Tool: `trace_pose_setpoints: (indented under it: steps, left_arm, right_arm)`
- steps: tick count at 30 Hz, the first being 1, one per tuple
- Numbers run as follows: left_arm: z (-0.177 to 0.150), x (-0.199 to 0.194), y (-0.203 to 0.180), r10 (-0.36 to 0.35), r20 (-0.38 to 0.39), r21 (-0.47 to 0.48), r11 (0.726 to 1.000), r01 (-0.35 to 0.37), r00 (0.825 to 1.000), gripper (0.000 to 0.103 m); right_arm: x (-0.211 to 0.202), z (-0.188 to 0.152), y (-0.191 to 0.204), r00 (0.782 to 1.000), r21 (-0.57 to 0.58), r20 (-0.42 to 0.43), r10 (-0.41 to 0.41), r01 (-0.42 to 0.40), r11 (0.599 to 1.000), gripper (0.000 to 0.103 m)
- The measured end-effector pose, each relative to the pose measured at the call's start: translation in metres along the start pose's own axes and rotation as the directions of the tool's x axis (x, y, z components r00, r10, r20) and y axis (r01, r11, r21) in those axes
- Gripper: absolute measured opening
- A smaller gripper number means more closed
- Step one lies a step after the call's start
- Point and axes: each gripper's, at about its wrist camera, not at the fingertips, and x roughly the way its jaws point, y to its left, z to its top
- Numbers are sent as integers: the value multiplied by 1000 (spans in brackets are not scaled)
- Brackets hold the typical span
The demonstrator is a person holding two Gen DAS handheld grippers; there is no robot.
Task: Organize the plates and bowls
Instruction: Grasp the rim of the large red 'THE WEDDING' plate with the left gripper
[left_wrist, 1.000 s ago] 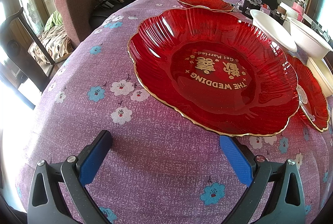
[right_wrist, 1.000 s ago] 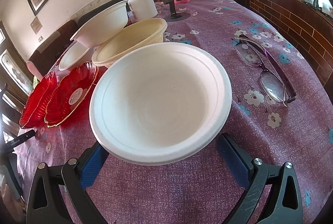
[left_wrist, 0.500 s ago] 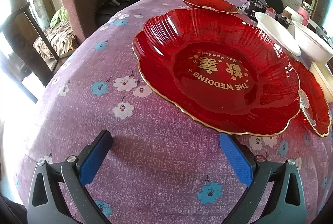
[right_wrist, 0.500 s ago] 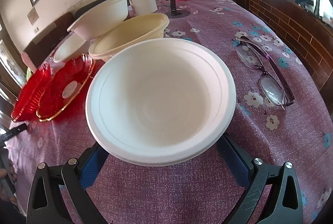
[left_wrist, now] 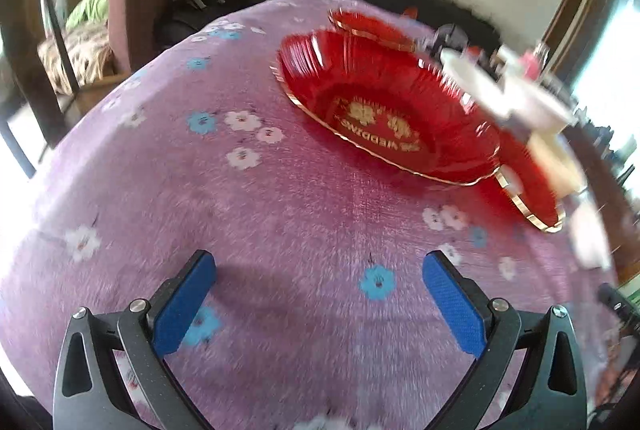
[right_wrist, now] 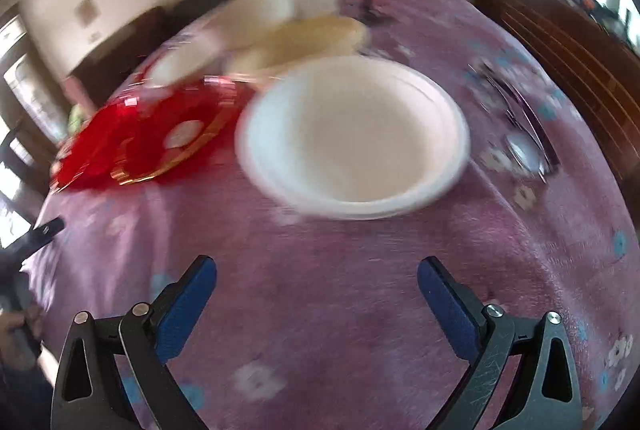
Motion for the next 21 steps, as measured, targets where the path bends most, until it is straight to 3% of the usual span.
trace_pose_setpoints:
  steps: [5,9,11,13,15,18,21]
  left_arm:
    - [8,-20,20,-28,47,-64,997,31,999,103]
    - [33,-28,24,9,58,-61,998,-5,998,103]
    - [49,-29,23,6,60,-56,998,-3,998,96]
    - [66,-22,21,17,33,-56,998,-15,999,76]
    - [81,-11,17,4,8,-53,999,-3,1000,75]
    - [96,8,21,37,-7,-69,997,-37,999,74]
    - [105,29,27,9,-46,-95,995,-13,999,55]
  right_arm:
    - [-7,26,64,980,-142,34,197,-190,972,77]
    - [4,60,111,957,-200,24,291,-280,939,73]
    - [16,78,132,956,-220,29,292,-279,935,65]
    - [32,97,147,955,-214,19,296,-285,934,54]
    - [52,116,157,947,-180,-15,322,-319,931,47]
    - [85,141,159,941,-128,-78,328,-336,933,47]
    - [117,160,163,935,-101,-131,331,-345,933,47]
